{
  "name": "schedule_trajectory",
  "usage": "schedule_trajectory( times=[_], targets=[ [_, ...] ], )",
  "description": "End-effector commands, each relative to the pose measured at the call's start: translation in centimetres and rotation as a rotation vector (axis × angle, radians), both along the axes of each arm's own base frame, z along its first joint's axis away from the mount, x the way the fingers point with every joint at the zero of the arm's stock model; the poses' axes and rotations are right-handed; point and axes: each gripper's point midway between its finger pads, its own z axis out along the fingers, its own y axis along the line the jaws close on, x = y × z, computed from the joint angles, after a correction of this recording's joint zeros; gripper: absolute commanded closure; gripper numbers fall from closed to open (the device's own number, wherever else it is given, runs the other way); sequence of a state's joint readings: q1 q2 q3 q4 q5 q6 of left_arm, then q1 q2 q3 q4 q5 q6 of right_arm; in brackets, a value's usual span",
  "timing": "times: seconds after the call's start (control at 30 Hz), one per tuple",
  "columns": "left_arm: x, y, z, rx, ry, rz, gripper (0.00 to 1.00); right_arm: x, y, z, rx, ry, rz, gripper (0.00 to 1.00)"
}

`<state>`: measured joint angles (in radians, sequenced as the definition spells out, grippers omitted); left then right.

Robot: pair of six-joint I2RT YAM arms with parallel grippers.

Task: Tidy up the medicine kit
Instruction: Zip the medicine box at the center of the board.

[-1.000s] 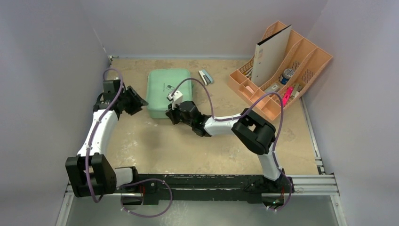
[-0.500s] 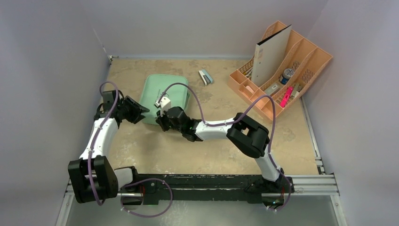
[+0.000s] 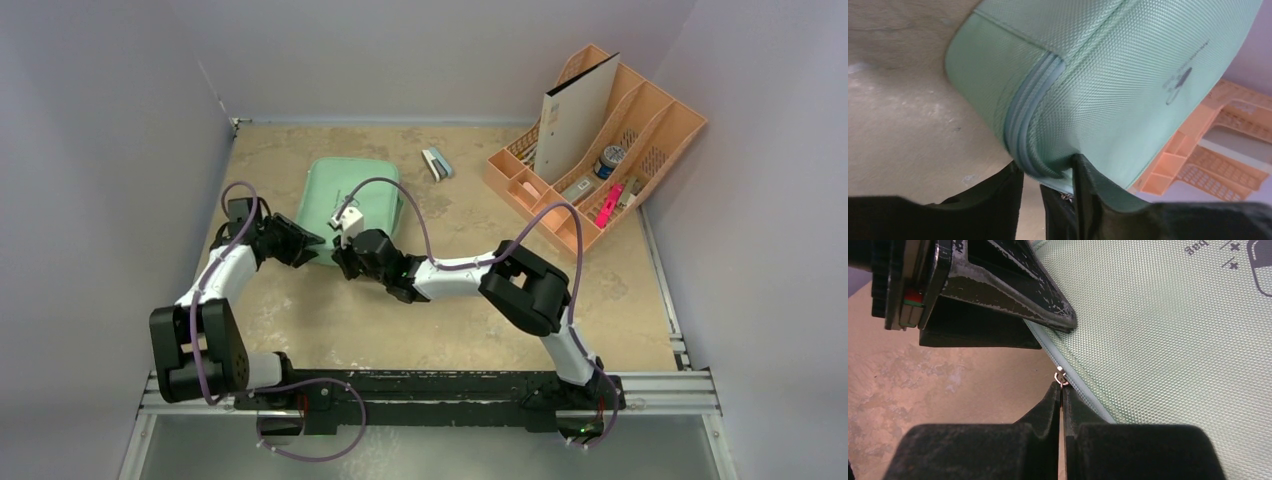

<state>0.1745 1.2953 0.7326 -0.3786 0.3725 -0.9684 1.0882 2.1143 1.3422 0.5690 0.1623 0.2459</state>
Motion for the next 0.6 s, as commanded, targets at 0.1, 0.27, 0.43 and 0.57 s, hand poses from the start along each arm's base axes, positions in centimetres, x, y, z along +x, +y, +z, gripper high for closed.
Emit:
schedule_trajectory(
  times=[0.1, 0.27, 0.43, 0.57],
  targets=[
    [1.7, 0.1, -1.5, -0.040, 0.004, 0.034, 0.82, 1.1, 0.4, 2.1, 0.023, -0.019, -0.065, 1.00],
    [1.1, 1.9, -1.4, 0.074, 0.021, 0.066, 1.00, 1.1, -3.6, -0.9, -0.082, 0.009, -0.160, 1.00],
    [1.0, 3.0, -1.2, 0.143, 0.028, 0.065, 1.00, 0.7, -6.6, -1.8, -0.117, -0.016, -0.184, 1.00],
    [1.3, 3.5, -0.7, 0.174, 0.019, 0.059, 1.00, 0.4, -7.9, -2.6, -0.159, -0.022, -0.199, 1.00]
  ],
)
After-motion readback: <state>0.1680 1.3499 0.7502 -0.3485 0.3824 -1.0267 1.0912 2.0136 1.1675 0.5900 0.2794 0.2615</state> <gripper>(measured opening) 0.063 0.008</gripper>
